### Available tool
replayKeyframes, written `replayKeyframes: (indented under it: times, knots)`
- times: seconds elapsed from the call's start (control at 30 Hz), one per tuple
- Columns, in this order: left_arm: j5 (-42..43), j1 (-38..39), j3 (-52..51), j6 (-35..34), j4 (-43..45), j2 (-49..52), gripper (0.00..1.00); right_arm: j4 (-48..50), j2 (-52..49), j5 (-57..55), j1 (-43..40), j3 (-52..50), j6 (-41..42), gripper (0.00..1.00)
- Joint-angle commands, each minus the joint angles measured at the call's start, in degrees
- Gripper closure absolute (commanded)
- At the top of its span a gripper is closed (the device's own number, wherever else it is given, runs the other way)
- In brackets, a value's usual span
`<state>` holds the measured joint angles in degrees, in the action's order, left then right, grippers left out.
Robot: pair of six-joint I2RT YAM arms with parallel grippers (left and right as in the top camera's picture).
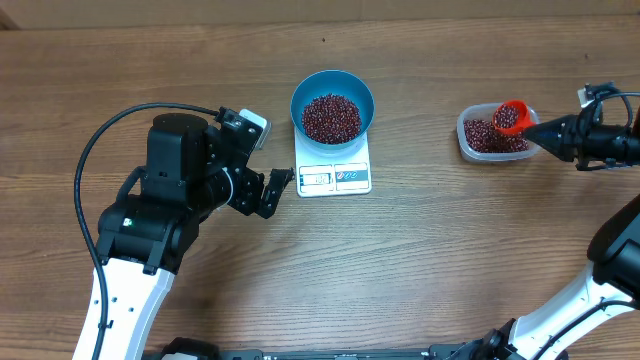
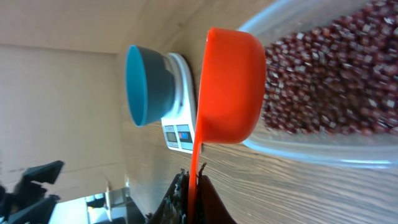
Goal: Scoop item into bowl and weigh 150g on scale
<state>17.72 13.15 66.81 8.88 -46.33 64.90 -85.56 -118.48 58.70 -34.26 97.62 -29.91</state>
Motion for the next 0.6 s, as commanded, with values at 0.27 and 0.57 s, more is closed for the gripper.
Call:
replayKeyframes:
  times: [0.27, 0.57]
  knots:
    - [-0.22, 0.37, 1.07, -1.01, 0.02, -0.39, 0.0, -1.16, -0.28, 12.66, 3.65, -0.17, -1.55, 0.96]
    - [-0.2, 0.37, 1.05, -1.03, 0.02, -0.39, 0.01, -0.52, -0.28, 20.39, 16.46, -0.15, -0.22, 0.96]
